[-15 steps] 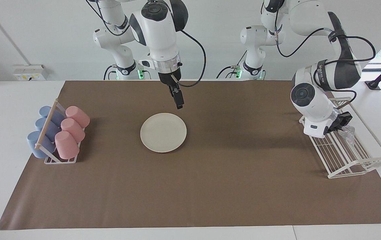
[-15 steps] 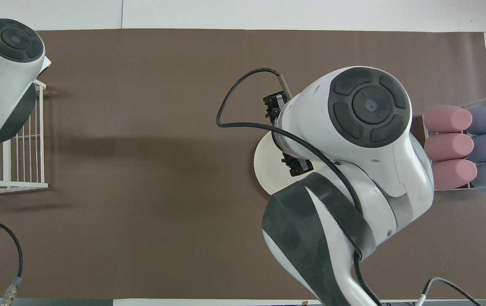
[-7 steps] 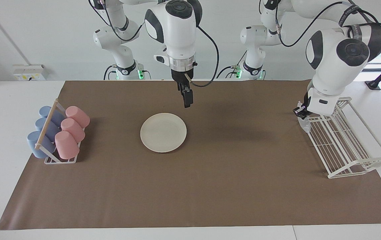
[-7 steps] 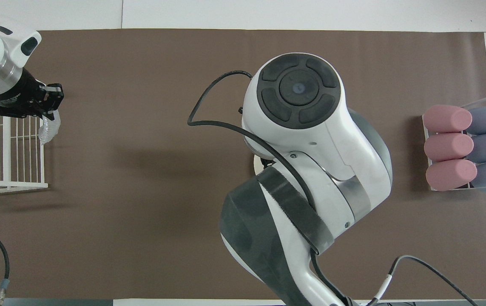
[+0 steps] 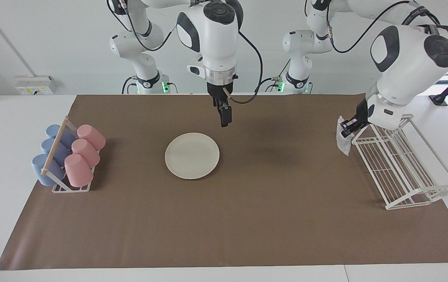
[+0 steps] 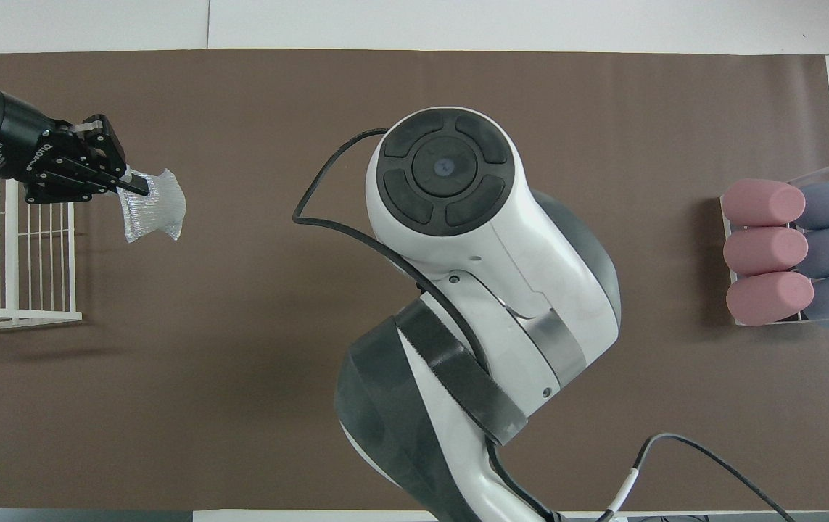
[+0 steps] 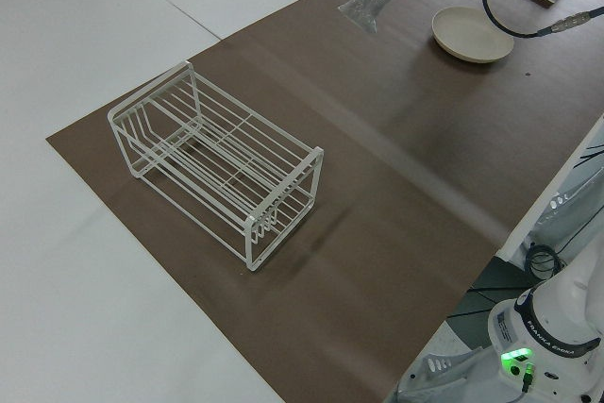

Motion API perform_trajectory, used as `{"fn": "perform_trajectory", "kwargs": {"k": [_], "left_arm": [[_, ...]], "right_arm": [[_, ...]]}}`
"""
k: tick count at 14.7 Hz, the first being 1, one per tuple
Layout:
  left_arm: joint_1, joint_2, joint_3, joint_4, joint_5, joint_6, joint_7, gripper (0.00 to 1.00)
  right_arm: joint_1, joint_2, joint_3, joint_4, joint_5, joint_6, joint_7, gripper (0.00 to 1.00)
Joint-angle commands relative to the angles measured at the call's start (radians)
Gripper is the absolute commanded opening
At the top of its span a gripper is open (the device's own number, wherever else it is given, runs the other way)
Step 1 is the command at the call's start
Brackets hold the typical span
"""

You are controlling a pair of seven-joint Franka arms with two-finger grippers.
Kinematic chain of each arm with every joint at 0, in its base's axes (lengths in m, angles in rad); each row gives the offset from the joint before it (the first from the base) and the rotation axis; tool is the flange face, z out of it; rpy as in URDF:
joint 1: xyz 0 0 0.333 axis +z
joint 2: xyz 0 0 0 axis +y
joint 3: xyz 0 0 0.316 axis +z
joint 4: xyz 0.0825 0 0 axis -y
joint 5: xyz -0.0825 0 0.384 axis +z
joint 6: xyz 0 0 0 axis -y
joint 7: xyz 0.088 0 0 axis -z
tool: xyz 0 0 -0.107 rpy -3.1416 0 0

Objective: Wipe plate with sponge
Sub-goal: 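Grasp the translucent sponge from the wire basket with the left gripper, then carry the sponge toward the right gripper while the right gripper approaches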

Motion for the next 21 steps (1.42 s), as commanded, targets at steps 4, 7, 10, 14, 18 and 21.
{"fn": "perform_trajectory", "kwargs": {"k": [4,7,10,14,18,21], "left_arm": [[-0.002,-0.214,-0.004,-0.425,-0.398,0.175,0.169,0.0],[-0.018,-0.299,-0.007,-0.608,-0.585,0.222,0.309,0.0],[-0.028,-0.298,-0.007,-0.707,-0.757,0.219,0.483,0.0],[-0.07,-0.287,-0.012,-0.77,-0.95,0.214,0.611,0.0],[-0.103,-0.287,-0.012,-0.802,-0.99,0.219,0.674,0.0],[-0.106,-0.287,-0.01,-0.804,-0.99,0.214,0.674,0.0]], "right_arm": [[0.028,0.039,0.005,0.037,0.027,-0.002,0.065,1.0],[0.026,0.067,0.005,0.094,0.067,0.02,0.086,1.0],[0.031,0.101,0.007,0.13,0.067,0.057,0.1,1.0],[0.064,0.118,0.009,0.147,0.07,0.066,0.102,1.0],[0.083,0.11,0.015,0.118,0.079,0.112,0.099,1.0],[0.081,0.105,0.013,0.11,0.078,0.097,0.097,1.0]]}}
